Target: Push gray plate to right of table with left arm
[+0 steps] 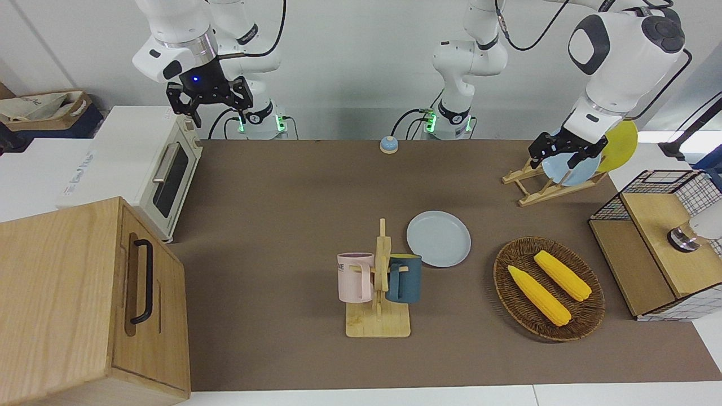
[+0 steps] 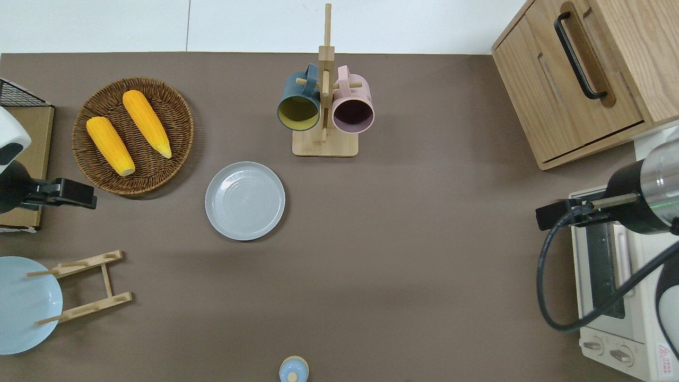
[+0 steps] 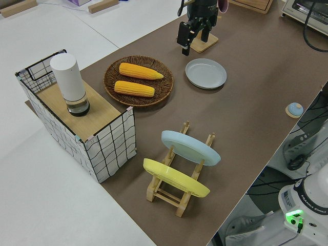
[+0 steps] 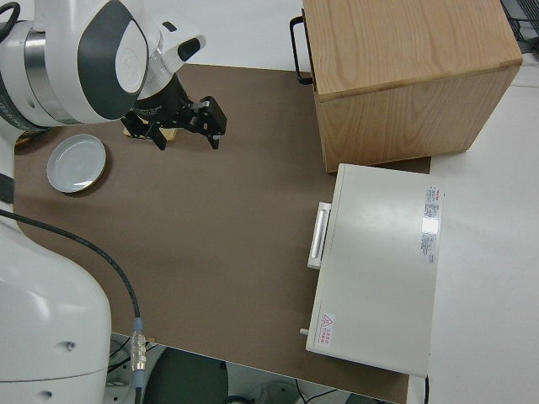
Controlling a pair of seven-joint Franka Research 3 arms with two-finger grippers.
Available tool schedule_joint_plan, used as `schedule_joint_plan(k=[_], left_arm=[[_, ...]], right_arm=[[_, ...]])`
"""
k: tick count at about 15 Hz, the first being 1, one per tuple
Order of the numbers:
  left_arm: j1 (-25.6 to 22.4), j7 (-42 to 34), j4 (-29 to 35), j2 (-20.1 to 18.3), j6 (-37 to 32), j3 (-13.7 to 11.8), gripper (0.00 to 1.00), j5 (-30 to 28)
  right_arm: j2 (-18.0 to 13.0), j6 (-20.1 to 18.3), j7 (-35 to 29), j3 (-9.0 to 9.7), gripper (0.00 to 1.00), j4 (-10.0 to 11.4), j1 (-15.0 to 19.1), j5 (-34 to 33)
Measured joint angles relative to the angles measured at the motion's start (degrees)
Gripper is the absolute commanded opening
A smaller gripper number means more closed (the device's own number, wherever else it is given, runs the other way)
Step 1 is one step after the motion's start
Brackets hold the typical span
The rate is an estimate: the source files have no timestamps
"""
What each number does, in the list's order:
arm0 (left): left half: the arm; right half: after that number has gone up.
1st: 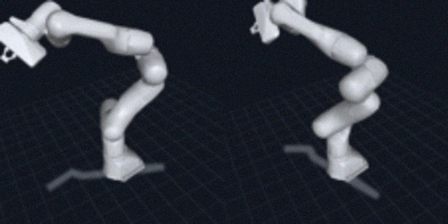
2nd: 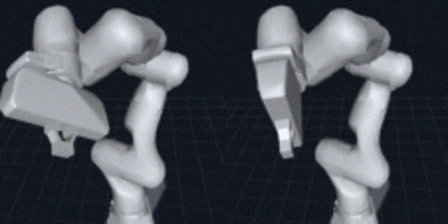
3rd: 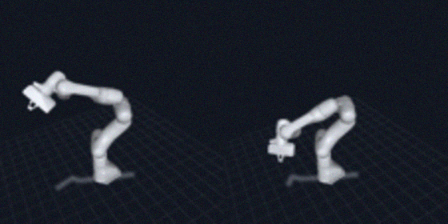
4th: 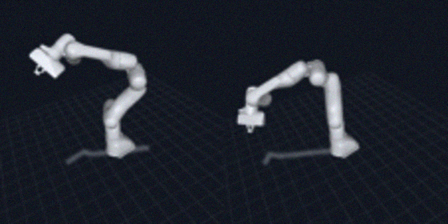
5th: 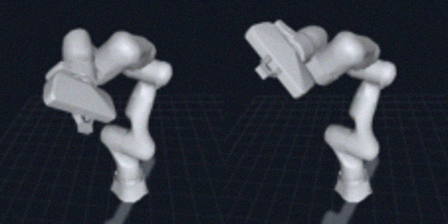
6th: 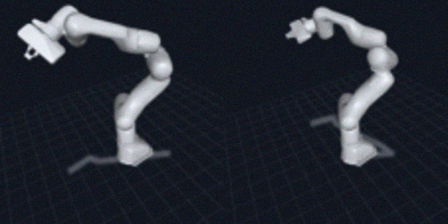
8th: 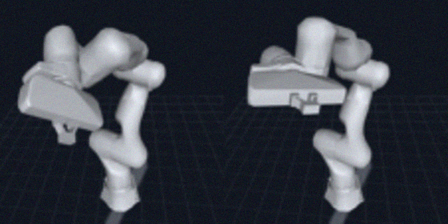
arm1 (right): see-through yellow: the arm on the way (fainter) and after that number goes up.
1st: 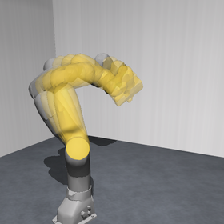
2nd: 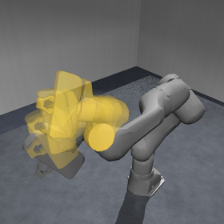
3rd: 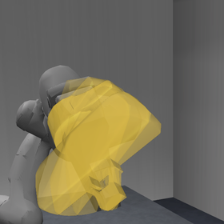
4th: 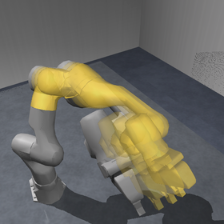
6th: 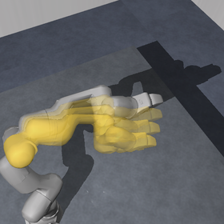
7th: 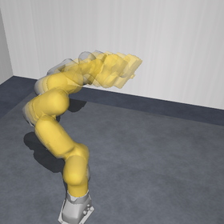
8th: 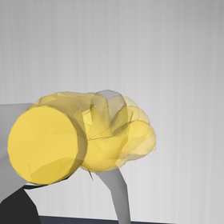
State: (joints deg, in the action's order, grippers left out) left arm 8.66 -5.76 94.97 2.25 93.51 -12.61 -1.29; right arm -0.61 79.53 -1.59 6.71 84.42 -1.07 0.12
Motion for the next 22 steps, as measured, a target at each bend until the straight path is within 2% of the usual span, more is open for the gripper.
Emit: schedule_joint_plan(k=[14,22], left_arm=[[0.0,0.3,2.1,0.1,0.2,0.7,1.00,0.0],[0.1,13.2,9.1,0.6,8.1,3.1,0.99,-2.5]], right_arm=[[0.0,0.0,0.0,0.00,0.983,0.0,0.0,0.0],[0.0,0.0,0.0,0.00,0.983,0.0,0.0,0.0]])
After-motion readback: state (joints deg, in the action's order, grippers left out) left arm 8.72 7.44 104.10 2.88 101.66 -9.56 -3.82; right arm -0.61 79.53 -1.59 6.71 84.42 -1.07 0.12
